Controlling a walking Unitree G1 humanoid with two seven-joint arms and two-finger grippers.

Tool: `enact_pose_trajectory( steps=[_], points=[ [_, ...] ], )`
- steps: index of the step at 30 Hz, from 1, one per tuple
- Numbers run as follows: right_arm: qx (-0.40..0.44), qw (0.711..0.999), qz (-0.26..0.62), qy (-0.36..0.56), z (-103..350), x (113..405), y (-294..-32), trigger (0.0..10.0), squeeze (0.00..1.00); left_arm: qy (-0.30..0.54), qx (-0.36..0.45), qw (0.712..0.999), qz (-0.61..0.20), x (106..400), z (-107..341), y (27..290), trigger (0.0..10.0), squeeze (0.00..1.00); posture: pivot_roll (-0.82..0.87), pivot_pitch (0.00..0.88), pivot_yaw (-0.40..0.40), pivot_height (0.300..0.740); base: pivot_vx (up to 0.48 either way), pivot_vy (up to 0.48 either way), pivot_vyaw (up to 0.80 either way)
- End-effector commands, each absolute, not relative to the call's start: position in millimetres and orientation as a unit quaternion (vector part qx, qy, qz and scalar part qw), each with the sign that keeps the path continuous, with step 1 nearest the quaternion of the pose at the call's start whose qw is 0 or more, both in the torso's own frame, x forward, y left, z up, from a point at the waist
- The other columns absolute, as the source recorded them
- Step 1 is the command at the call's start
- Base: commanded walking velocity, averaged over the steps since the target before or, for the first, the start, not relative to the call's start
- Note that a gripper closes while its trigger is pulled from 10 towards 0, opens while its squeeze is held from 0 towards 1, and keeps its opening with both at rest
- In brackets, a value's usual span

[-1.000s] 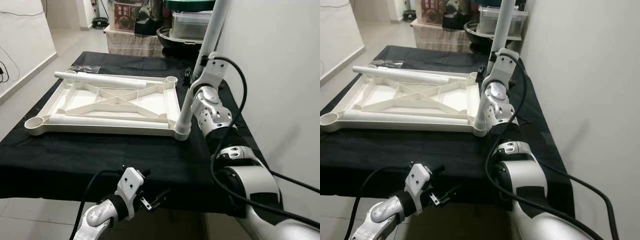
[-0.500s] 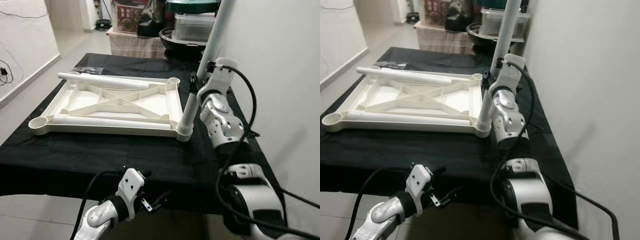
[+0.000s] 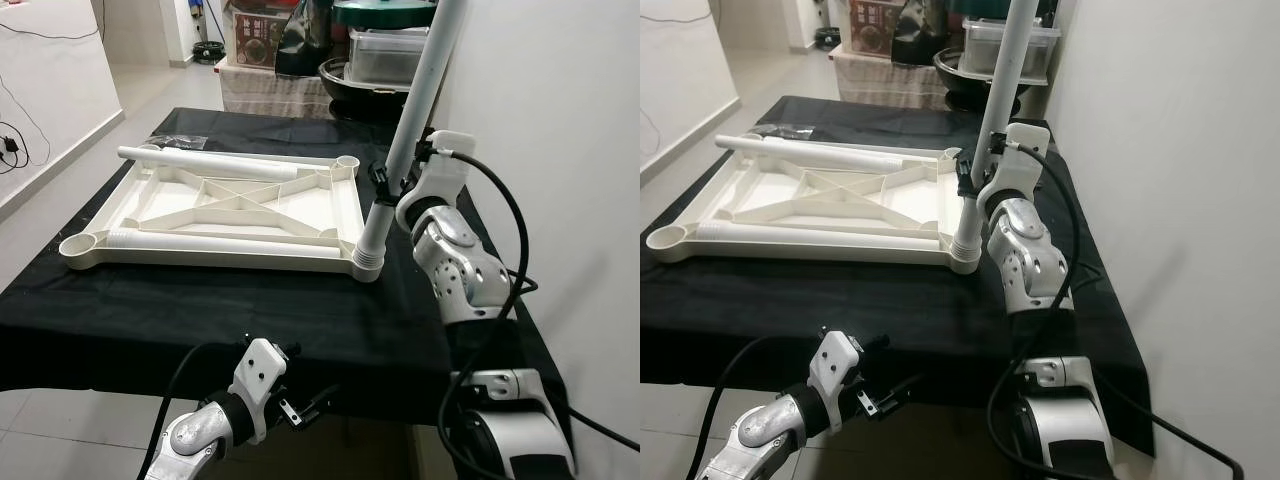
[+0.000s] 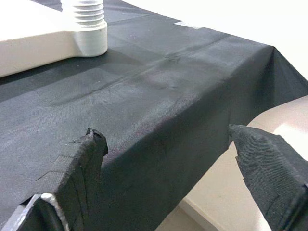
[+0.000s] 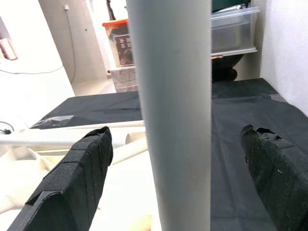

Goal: Building children table

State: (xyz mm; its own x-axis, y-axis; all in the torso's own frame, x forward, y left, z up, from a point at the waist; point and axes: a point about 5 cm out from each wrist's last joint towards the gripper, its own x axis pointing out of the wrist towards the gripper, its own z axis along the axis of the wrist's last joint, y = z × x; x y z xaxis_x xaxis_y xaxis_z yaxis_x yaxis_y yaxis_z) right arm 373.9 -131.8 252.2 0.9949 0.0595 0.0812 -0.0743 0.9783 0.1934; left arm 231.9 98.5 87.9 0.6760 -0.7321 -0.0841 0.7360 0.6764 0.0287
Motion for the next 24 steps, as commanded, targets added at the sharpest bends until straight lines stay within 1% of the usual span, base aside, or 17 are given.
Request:
enact_pose_trajectory(
  steps=[1, 3, 5, 6, 8, 12, 14, 16, 17, 18, 19, 21, 22, 23, 24],
  points=[
    [0.096, 0.994, 0.043, -0.031, 248.6, 368.5, -134.4, 10.0, 1.00, 0.038, 0.028, 0.915, -0.400, 230.5, 86.1, 100.6, 10.0, 0.00, -0.03, 0.000, -0.078, 0.740, 0.000, 0.000, 0.00],
    [0.091, 0.994, 0.047, -0.028, 246.3, 363.7, -137.7, 10.0, 1.00, 0.038, 0.028, 0.916, -0.397, 230.4, 86.3, 101.3, 10.0, 0.00, -0.03, 0.000, -0.078, 0.740, 0.000, 0.000, 0.00],
    [0.066, 0.997, 0.040, -0.020, 235.5, 352.8, -153.8, 10.0, 1.00, 0.036, 0.029, 0.922, -0.385, 230.9, 87.1, 104.9, 10.0, 0.00, -0.03, 0.000, -0.077, 0.740, 0.000, 0.000, 0.00],
    [0.066, 0.997, 0.040, -0.020, 235.5, 352.8, -153.8, 10.0, 1.00, 0.036, 0.029, 0.922, -0.385, 230.9, 87.1, 104.9, 10.0, 0.00, -0.03, 0.000, -0.077, 0.740, 0.000, 0.000, 0.00],
    [0.055, 0.998, 0.035, -0.010, 228.3, 345.2, -164.3, 10.0, 1.00, 0.035, 0.029, 0.924, -0.379, 231.2, 87.5, 107.6, 10.0, 0.00, -0.03, 0.000, -0.076, 0.740, 0.000, 0.000, 0.00],
    [0.046, 0.998, 0.051, -0.006, 224.7, 337.9, -167.3, 10.0, 1.00, 0.036, 0.029, 0.926, -0.376, 231.0, 87.4, 109.4, 10.0, 0.00, -0.03, 0.000, -0.071, 0.740, 0.000, 0.000, 0.00],
    [0.012, 0.998, 0.057, -0.002, 220.8, 332.6, -173.2, 10.0, 1.00, 0.035, 0.031, 0.927, -0.371, 231.5, 87.9, 111.3, 10.0, 0.00, -0.03, 0.000, -0.068, 0.740, 0.000, 0.000, 0.00],
    [0.012, 0.998, 0.057, -0.002, 220.8, 332.6, -173.2, 10.0, 1.00, 0.035, 0.031, 0.927, -0.371, 231.5, 87.9, 111.3, 10.0, 0.00, -0.03, 0.000, -0.068, 0.740, 0.000, 0.000, 0.00],
    [-0.011, 0.999, 0.052, 0.002, 218.3, 330.7, -177.4, 10.0, 1.00, 0.033, 0.033, 0.930, -0.365, 232.5, 89.3, 113.1, 10.0, 0.00, -0.03, 0.000, -0.068, 0.740, 0.000, 0.000, 0.00],
    [-0.011, 0.999, 0.052, 0.002, 218.3, 330.7, -177.4, 10.0, 1.00, 0.033, 0.033, 0.930, -0.365, 232.5, 89.3, 113.1, 10.0, 0.00, -0.03, 0.000, -0.068, 0.740, 0.000, 0.000, 0.00],
    [-0.027, 0.999, 0.032, 0.019, 211.0, 327.1, -186.0, 10.0, 0.89, 0.025, 0.030, 0.937, -0.346, 234.8, 94.0, 118.4, 10.0, 0.00, -0.03, 0.000, -0.072, 0.740, 0.000, 0.000, 0.00],
    [-0.027, 0.999, 0.032, 0.019, 211.0, 327.1, -186.0, 10.0, 0.89, 0.025, 0.030, 0.937, -0.346, 234.8, 94.0, 118.4, 10.0, 0.00, -0.03, 0.000, -0.072, 0.740, 0.000, 0.000, 0.00],
    [-0.052, 0.998, -0.015, 0.031, 201.0, 321.7, -198.7, 10.0, 0.00, -0.001, 0.037, 0.952, -0.303, 238.5, 104.6, 128.6, 10.0, 0.00, -0.02, 0.000, -0.077, 0.740, 0.000, 0.000, 0.00],
    [-0.070, 0.995, -0.056, 0.041, 191.8, 316.5, -208.4, 10.0, 0.00, -0.028, 0.048, 0.966, -0.253, 241.5, 115.1, 140.0, 10.0, 0.00, -0.01, 0.000, -0.079, 0.740, 0.000, 0.000, 0.00],
    [-0.070, 0.995, -0.056, 0.041, 191.8, 316.5, -208.4, 10.0, 0.00, -0.028, 0.048, 0.966, -0.253, 241.5, 115.1, 140.0, 10.0, 0.00, -0.01, 0.000, -0.079, 0.740, 0.000, 0.000, 0.00]
  ],
)
